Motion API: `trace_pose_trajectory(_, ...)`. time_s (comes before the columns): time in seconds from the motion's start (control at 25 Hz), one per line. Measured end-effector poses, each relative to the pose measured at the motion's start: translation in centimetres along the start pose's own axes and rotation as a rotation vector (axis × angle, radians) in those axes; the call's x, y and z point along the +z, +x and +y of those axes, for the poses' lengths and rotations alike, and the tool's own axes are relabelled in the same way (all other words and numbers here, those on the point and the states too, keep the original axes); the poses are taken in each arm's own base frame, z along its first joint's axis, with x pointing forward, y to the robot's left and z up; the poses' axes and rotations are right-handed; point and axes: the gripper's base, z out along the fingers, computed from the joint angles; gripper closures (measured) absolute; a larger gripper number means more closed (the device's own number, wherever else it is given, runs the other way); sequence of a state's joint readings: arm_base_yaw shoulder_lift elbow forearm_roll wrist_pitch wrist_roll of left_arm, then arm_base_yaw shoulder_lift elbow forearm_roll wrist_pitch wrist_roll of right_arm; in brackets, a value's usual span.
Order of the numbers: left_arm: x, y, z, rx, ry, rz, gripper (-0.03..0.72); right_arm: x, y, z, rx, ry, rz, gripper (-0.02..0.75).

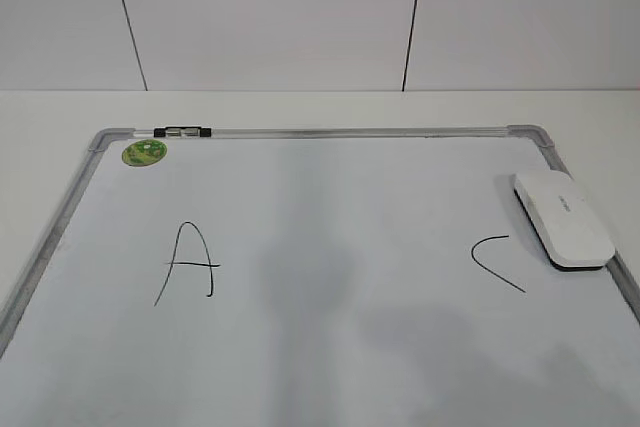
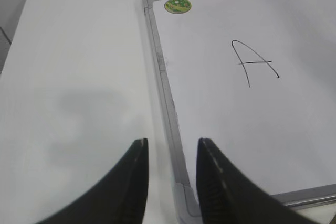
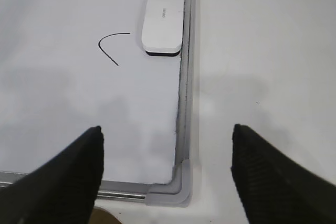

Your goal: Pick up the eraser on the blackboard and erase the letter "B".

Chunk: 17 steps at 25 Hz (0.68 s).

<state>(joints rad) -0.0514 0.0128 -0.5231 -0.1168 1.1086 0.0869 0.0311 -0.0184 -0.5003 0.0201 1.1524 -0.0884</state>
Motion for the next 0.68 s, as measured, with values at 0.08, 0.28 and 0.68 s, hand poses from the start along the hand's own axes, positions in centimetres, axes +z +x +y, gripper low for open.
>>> trace_pose_trajectory(0.08, 0.0, 0.0, 0.0, 0.0, 0.0, 0.0, 0.452, 0.1, 0.07, 0.0, 0.0, 0.0, 0.004, 0.154)
trace_pose_trajectory(0.28, 0.0, 0.02, 0.26, -0.004, -0.029, 0.002, 0.452, 0.1, 0.06, -0.01, 0.003, 0.002, 0.002, 0.154)
trace_pose_trajectory(0.68, -0.01, 0.03, 0.33, -0.006, -0.036, 0.003, 0.452, 0.1, 0.06, -0.03, 0.004, 0.003, 0.003, 0.154)
